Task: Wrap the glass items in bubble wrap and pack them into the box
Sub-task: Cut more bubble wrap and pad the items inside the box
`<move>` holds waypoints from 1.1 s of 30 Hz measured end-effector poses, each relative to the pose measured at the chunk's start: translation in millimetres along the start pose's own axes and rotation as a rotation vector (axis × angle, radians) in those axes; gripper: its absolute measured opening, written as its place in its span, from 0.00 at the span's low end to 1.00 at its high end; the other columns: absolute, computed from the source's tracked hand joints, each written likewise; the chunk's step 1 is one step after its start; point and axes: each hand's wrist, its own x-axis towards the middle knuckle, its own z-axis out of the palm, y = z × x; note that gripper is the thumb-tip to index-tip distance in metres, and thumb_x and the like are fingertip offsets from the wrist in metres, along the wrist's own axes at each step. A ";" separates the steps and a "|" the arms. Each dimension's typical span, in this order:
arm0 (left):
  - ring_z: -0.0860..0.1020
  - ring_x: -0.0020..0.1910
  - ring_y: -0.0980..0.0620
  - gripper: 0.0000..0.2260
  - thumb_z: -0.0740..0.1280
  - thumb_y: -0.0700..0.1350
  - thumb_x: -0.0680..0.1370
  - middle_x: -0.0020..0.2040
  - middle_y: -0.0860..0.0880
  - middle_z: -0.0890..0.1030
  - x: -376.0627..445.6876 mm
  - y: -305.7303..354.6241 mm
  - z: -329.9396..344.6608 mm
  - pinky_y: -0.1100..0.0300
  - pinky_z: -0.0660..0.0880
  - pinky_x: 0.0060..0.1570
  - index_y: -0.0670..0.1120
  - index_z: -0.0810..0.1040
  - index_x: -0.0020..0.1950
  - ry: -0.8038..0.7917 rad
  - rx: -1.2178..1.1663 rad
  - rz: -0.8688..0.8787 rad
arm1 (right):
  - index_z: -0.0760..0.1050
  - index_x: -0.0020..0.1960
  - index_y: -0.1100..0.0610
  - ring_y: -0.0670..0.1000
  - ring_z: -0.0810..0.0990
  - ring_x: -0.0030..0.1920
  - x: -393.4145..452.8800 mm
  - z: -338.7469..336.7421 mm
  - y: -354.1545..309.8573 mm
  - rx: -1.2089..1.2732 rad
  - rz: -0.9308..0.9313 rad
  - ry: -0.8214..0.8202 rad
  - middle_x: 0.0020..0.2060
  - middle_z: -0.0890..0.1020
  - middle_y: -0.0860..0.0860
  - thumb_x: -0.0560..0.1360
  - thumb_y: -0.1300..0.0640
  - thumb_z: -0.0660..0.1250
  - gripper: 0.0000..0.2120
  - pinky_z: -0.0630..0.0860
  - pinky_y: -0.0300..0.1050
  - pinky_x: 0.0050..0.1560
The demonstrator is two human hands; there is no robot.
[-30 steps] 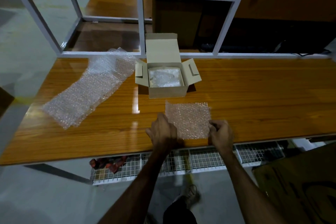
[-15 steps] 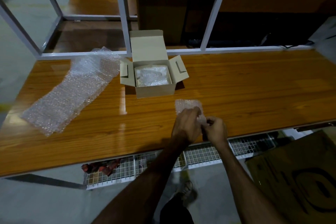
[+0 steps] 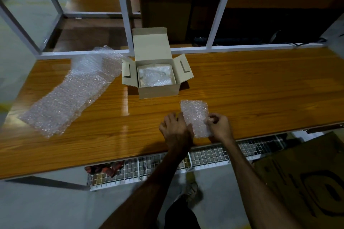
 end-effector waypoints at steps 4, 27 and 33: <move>0.75 0.55 0.41 0.19 0.70 0.58 0.76 0.53 0.41 0.77 4.8 0.6 -3.8 0.45 0.72 0.53 0.45 0.78 0.55 -0.042 0.012 -0.074 | 0.79 0.66 0.52 0.51 0.84 0.47 2.5 2.5 -9.5 -0.099 0.009 0.038 0.47 0.83 0.45 0.78 0.53 0.75 0.18 0.84 0.58 0.52; 0.79 0.56 0.54 0.16 0.76 0.38 0.77 0.63 0.46 0.78 56.6 -74.9 -132.7 0.65 0.80 0.43 0.46 0.74 0.60 -0.140 -1.060 -0.305 | 0.72 0.56 0.49 0.55 0.82 0.50 -23.3 0.9 -112.1 0.438 -0.143 -0.204 0.50 0.84 0.54 0.76 0.63 0.74 0.16 0.79 0.48 0.42; 0.75 0.51 0.47 0.20 0.66 0.29 0.78 0.61 0.42 0.75 32.2 -82.2 -137.9 0.57 0.74 0.38 0.50 0.68 0.61 -0.015 -1.226 -0.366 | 0.74 0.43 0.54 0.53 0.78 0.48 -40.2 22.0 -121.2 0.508 -0.212 -0.064 0.44 0.80 0.52 0.79 0.62 0.71 0.09 0.78 0.51 0.49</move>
